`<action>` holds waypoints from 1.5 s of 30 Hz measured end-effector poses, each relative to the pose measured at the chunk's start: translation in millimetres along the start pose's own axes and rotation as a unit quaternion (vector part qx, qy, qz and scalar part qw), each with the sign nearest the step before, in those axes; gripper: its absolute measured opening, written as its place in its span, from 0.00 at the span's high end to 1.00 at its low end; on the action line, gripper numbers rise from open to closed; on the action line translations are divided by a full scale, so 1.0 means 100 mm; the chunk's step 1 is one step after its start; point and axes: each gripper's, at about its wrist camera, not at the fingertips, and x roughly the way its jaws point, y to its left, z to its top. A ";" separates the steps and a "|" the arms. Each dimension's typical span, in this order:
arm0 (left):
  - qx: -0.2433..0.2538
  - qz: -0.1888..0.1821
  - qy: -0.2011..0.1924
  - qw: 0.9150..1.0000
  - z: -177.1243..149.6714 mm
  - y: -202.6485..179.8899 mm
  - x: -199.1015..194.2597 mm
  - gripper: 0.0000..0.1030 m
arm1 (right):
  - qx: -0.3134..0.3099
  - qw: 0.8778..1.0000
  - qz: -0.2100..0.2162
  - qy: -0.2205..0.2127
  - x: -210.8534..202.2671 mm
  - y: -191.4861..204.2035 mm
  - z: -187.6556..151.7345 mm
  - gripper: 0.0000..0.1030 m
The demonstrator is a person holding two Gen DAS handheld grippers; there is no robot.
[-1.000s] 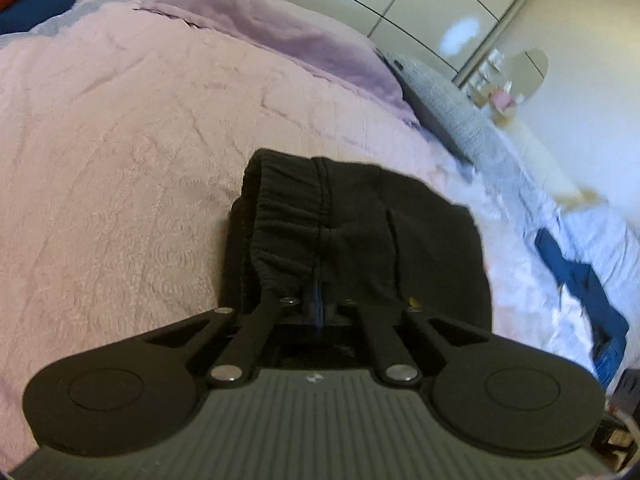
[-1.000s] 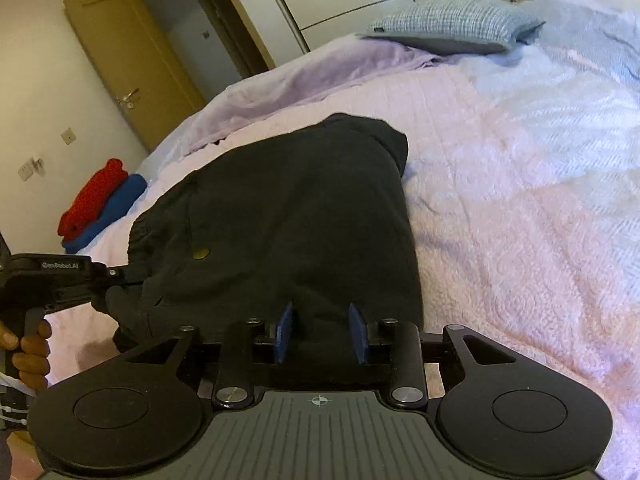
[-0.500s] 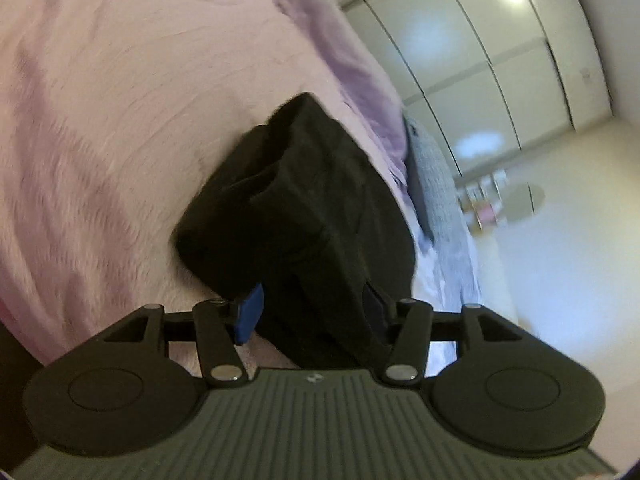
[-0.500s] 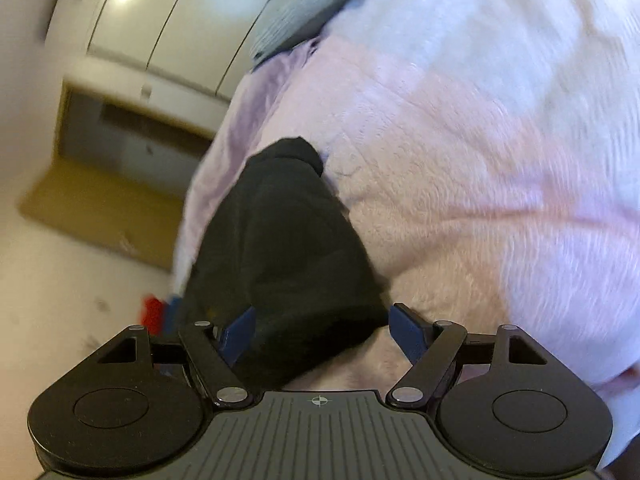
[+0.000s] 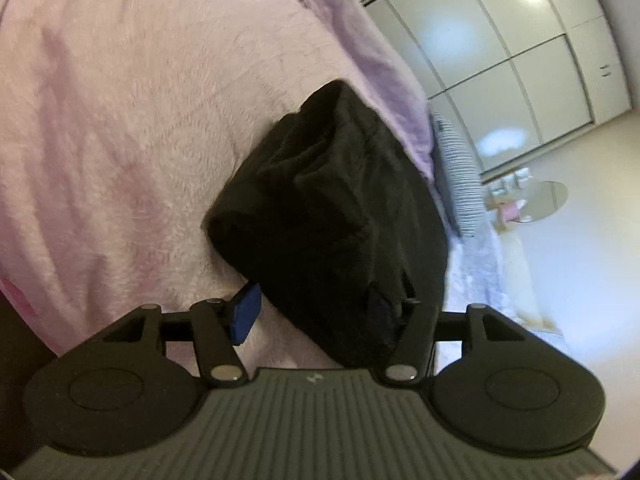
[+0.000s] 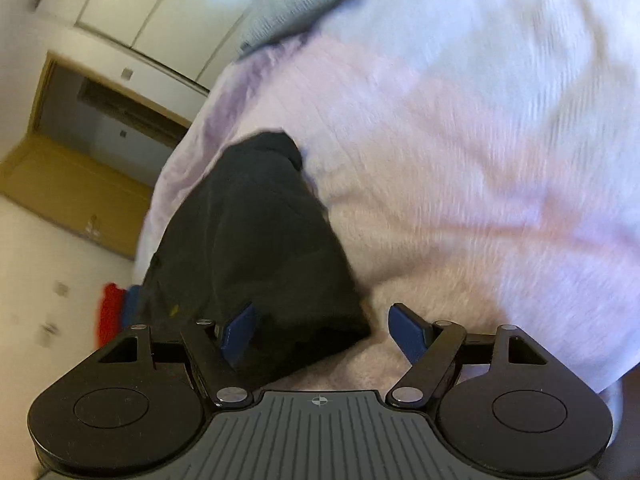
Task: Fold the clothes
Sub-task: 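Lift and carry the folded trousers with both grippers across the bed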
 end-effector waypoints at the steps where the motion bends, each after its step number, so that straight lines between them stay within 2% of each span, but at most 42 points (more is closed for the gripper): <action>1: 0.012 0.003 -0.005 1.000 0.01 -0.02 -0.09 0.54 | -0.021 1.000 -0.005 -0.010 -0.06 0.06 -0.01 0.26; 3: 0.043 0.017 -0.017 0.999 0.05 -0.07 -0.23 0.56 | -0.057 0.998 -0.016 -0.027 -0.15 0.16 -0.04 0.26; 8: 0.103 0.037 -0.017 0.994 0.09 -0.17 -0.65 0.57 | -0.060 0.997 -0.050 -0.008 -0.23 0.24 -0.26 0.26; 13: 0.184 0.060 -0.009 0.981 -0.04 -0.28 -1.00 0.60 | -0.081 0.994 -0.059 -0.031 -0.47 0.35 -0.58 0.26; 16: 0.220 0.029 -0.012 0.975 -0.05 -0.34 -1.09 0.64 | -0.096 0.993 -0.061 -0.043 -0.58 0.44 -0.76 0.32; 18: 0.243 0.004 -0.013 0.970 0.01 -0.41 -1.09 0.74 | -0.109 0.991 -0.061 -0.047 -0.58 0.55 -0.81 0.53; 19: 0.255 -0.008 -0.013 0.967 0.05 -0.44 -1.06 0.77 | -0.116 0.990 -0.061 -0.048 -0.56 0.62 -0.81 0.57; 21: 0.287 -0.030 -0.018 0.957 0.21 -0.52 -0.90 0.87 | -0.136 0.987 -0.060 -0.058 -0.54 0.79 -0.82 0.59; 23: 0.311 -0.034 -0.019 0.950 0.36 -0.55 -0.72 0.90 | -0.163 0.982 -0.063 -0.074 -0.42 0.99 -0.81 0.59; 26: 0.344 -0.040 0.008 0.938 0.63 -0.49 -0.29 0.96 | -0.209 0.971 -0.068 -0.097 -0.11 1.29 -0.82 0.59; 29: 0.363 -0.048 0.069 0.928 0.87 -0.41 0.15 0.97 | -0.266 0.955 -0.080 -0.101 0.34 1.54 -0.88 0.59; 31: 0.373 -0.045 0.108 0.920 0.96 -0.39 0.35 0.98 | -0.292 0.949 -0.094 -0.070 0.64 1.62 -0.92 0.59; 33: 0.370 -0.030 0.152 0.916 1.06 -0.40 0.50 1.00 | -0.293 0.948 -0.122 -0.013 0.91 1.60 -0.91 0.59; 35: 0.360 -0.014 0.188 0.913 1.16 -0.52 0.55 1.00 | -0.272 0.953 -0.134 0.026 0.97 1.63 -0.76 0.59; 38: 0.386 0.018 0.220 0.896 1.29 -0.93 0.54 1.00 | -0.214 0.964 -0.144 0.062 0.82 1.75 -0.43 0.58; 41: 0.410 0.036 0.237 0.880 1.38 -1.33 0.56 1.00 | -0.172 0.969 -0.162 0.070 0.68 1.88 -0.16 0.58; 43: 0.419 0.036 0.248 0.873 1.41 -1.58 0.65 0.97 | -0.139 0.973 -0.172 0.069 0.61 1.92 0.01 0.58; 45: 0.434 0.039 0.265 0.860 1.39 -1.72 0.84 0.94 | -0.108 0.977 -0.176 0.059 0.56 1.93 0.12 0.58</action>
